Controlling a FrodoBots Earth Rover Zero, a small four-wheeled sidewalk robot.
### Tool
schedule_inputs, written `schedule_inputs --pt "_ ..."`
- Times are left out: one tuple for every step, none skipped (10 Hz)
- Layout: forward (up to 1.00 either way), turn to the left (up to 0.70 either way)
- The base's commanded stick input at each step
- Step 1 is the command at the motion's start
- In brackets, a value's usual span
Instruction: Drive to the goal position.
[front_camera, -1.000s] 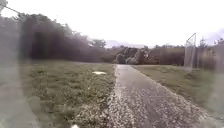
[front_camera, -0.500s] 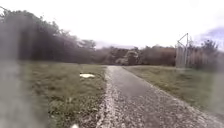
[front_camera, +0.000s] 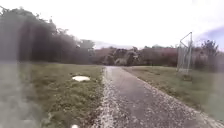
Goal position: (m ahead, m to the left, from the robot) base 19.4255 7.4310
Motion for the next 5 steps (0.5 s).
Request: schedule_inputs --pt "1.0 0.0" --pt "1.0 0.0" --pt "1.0 0.0" --pt "1.0 0.0" --pt "1.0 0.0"
